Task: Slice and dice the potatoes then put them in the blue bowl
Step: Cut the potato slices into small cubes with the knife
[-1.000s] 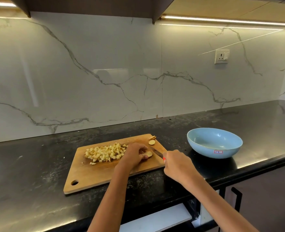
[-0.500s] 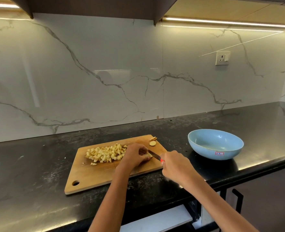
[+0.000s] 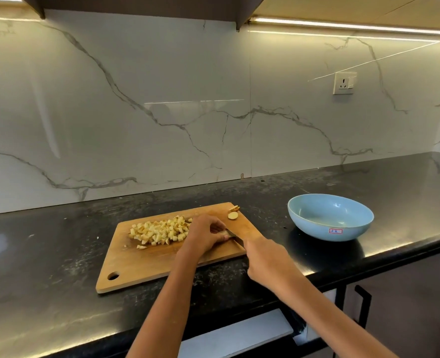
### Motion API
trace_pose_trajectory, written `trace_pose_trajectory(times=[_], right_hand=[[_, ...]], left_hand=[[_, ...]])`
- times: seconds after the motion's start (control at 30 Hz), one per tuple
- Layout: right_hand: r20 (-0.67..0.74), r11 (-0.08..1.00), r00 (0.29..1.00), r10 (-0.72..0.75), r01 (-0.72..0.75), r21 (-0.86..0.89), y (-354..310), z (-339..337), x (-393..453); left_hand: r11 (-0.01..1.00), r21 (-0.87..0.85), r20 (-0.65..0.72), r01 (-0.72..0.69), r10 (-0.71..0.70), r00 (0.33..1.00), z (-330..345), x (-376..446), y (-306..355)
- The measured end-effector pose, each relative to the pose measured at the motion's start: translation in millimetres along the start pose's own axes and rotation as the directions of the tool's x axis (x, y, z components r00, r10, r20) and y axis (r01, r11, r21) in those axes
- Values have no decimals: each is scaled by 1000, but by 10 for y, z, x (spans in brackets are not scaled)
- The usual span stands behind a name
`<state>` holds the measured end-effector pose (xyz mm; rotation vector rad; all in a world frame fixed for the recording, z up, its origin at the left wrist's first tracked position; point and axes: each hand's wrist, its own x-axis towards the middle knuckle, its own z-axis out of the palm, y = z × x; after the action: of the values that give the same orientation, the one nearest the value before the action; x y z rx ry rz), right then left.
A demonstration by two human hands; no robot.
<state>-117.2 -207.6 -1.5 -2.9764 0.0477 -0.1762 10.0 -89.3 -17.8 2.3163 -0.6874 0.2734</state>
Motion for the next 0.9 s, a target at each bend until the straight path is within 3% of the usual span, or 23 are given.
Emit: trace_pose_trajectory(times=[0.17, 0.4, 0.9], right_hand=[[-106, 1000, 994, -3, 1, -19, -113, 96, 3], [-49, 994, 993, 106, -104, 29, -18, -8, 96], [21, 997, 998, 53, -54, 53, -119, -45, 129]], left_hand=[[1000, -11, 3, -1, 1, 1000, -8, -20, 15], [999, -20, -5, 34, -34, 999, 11, 4, -7], [993, -70, -6, 91, -92, 996, -25, 7, -8]])
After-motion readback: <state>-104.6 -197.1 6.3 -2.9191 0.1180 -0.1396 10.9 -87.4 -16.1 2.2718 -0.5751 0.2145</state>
